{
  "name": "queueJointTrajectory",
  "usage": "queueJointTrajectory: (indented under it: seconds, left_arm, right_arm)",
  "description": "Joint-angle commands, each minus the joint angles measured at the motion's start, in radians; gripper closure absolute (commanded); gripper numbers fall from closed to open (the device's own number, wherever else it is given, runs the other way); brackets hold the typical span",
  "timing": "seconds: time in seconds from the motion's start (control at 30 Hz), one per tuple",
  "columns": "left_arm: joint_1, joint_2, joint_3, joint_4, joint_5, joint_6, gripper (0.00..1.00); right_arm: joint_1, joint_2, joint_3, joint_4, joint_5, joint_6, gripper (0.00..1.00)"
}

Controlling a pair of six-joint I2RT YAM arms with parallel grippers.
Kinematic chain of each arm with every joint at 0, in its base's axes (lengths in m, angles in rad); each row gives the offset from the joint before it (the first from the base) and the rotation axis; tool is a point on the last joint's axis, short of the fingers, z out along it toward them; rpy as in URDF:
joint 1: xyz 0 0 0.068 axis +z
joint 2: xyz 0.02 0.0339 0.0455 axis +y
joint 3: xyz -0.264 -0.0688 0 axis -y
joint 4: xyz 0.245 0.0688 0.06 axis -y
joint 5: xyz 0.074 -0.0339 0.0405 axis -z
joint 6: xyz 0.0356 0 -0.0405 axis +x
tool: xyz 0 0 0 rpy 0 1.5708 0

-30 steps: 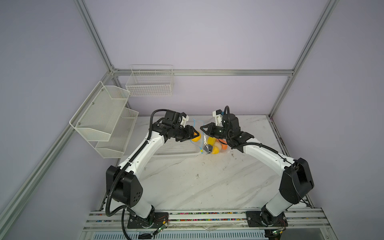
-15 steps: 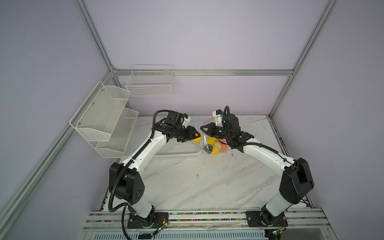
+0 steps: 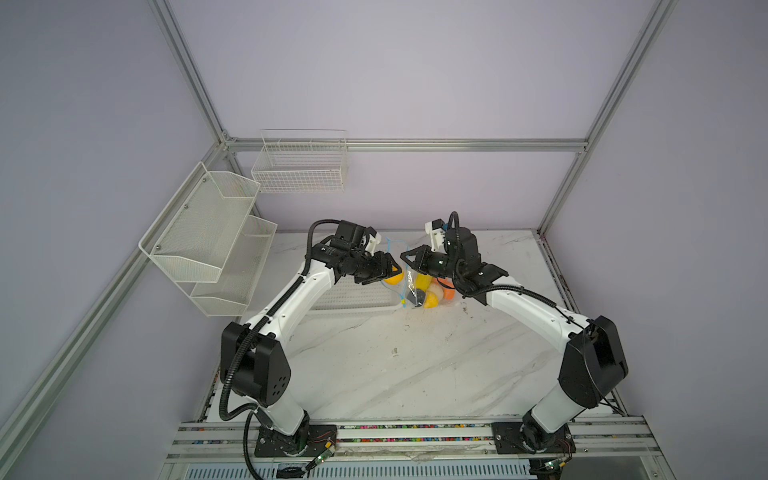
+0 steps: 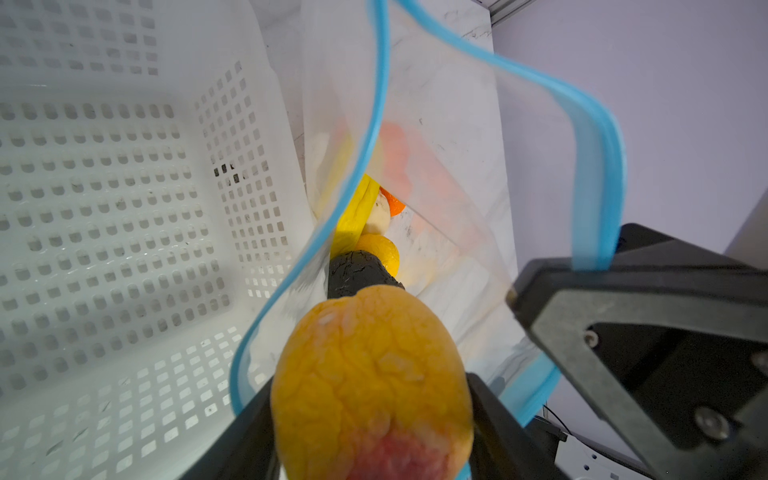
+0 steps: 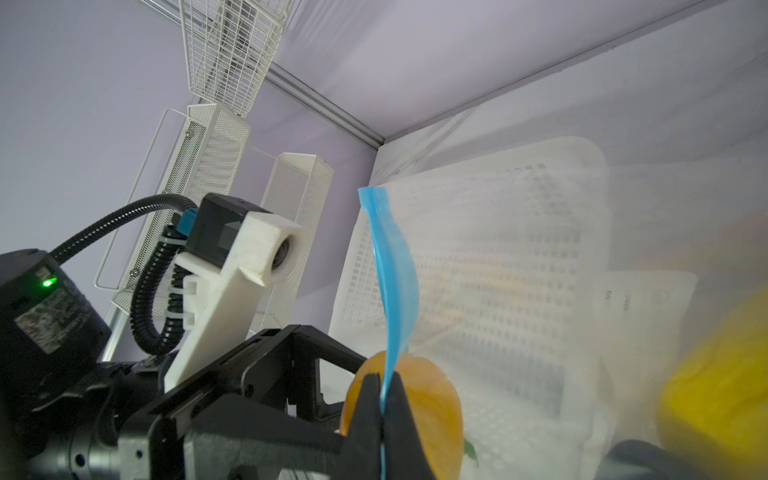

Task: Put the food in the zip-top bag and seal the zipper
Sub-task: 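Lower the mango into the bag and open the left gripper, then lift the open left gripper out of the bag and draw it back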

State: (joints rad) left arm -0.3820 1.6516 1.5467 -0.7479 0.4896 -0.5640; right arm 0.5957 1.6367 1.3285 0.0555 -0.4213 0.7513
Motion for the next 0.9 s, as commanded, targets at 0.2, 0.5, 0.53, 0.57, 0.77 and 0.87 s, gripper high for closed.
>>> queueJointTrajectory:
  seconds: [0.2, 0.5, 0.53, 0.57, 0.77, 0.87]
  left_arm:
    - [-0.004, -0.022, 0.089, 0.027, 0.001, 0.010, 0.29]
    - [0.001, -0.107, 0.099, -0.061, -0.066, 0.059, 0.27]
    - [0.003, -0.133, 0.084, -0.071, -0.088, 0.066, 0.26]
    - [0.007, -0.165, 0.055, -0.070, -0.111, 0.069, 0.25]
    - [0.058, -0.335, -0.121, -0.079, -0.142, 0.061, 0.20]
    - [0.075, -0.387, -0.201, -0.084, -0.141, 0.052, 0.20]
  right_arm:
    - [0.007, -0.029, -0.006, 0.007, 0.012, 0.009, 1.00]
    - [0.007, -0.034, -0.007, 0.003, 0.014, 0.009, 1.00]
    - [0.008, -0.035, -0.008, 0.006, 0.011, 0.008, 1.00]
    - [0.007, -0.034, -0.008, 0.009, 0.004, 0.008, 1.00]
    - [0.007, -0.023, 0.000, 0.014, -0.008, 0.008, 1.00]
    - [0.008, -0.018, 0.002, 0.014, -0.015, 0.005, 1.00]
